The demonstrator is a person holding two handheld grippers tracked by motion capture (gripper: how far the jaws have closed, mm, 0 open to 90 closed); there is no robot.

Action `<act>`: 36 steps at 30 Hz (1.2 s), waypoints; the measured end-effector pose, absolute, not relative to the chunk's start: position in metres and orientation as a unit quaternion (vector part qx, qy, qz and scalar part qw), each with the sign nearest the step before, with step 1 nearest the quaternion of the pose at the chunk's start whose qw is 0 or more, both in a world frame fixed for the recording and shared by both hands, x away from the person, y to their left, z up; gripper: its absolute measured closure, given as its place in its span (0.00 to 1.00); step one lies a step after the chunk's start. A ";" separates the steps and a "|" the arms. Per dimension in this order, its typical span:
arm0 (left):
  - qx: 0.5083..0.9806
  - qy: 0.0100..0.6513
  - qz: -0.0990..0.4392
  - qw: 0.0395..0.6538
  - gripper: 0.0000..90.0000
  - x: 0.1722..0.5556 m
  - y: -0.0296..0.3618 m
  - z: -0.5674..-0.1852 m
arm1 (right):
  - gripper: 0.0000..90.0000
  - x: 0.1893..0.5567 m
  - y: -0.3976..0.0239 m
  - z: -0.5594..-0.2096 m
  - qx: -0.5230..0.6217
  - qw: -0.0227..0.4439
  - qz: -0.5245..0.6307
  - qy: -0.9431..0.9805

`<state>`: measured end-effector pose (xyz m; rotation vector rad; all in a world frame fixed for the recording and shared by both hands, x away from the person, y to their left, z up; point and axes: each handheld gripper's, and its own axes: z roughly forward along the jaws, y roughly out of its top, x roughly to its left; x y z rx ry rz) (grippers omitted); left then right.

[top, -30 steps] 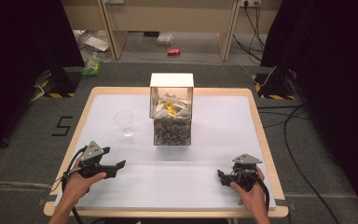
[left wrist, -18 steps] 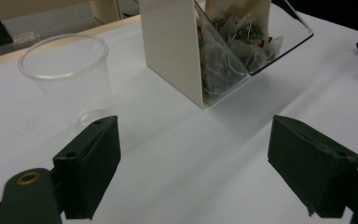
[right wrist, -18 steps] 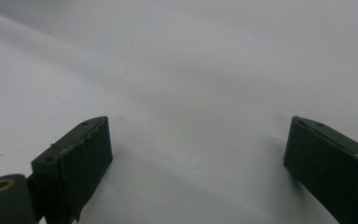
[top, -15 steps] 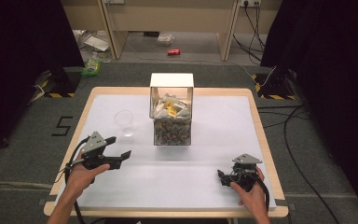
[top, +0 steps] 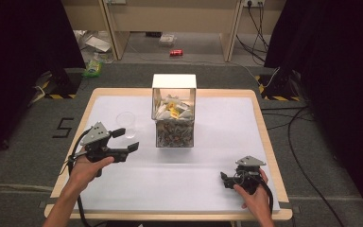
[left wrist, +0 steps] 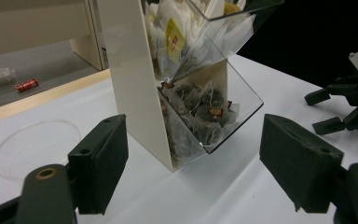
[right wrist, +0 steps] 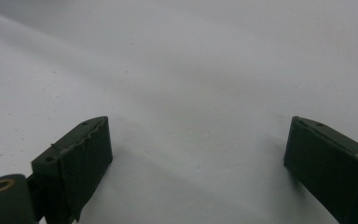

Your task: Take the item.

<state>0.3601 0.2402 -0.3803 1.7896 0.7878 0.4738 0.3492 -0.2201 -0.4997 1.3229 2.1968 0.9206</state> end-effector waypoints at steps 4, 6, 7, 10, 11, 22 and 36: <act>0.754 0.324 0.198 0.536 0.28 0.361 0.236 -0.375 | 0.09 0.349 -0.220 -0.500 0.475 0.207 0.331 0.789; 0.756 0.318 0.193 0.538 0.28 0.362 0.233 -0.372 | 0.09 0.349 -0.220 -0.500 0.475 0.207 0.331 0.789; 0.757 0.315 0.192 0.539 0.28 0.363 0.231 -0.370 | 0.09 0.349 -0.220 -0.500 0.475 0.207 0.331 0.789; 0.759 0.308 0.189 0.541 0.29 0.364 0.226 -0.364 | 0.09 0.349 -0.220 -0.500 0.475 0.207 0.331 0.789; 0.760 0.305 0.188 0.542 0.29 0.364 0.224 -0.361 | 0.09 0.349 -0.220 -0.500 0.475 0.207 0.331 0.789; 0.764 0.284 0.191 0.548 0.33 0.372 0.210 -0.339 | 0.09 0.349 -0.220 -0.500 0.475 0.206 0.331 0.789; 0.780 0.241 0.213 0.536 0.39 0.380 0.184 -0.314 | 0.09 0.349 -0.220 -0.500 0.476 0.206 0.330 0.789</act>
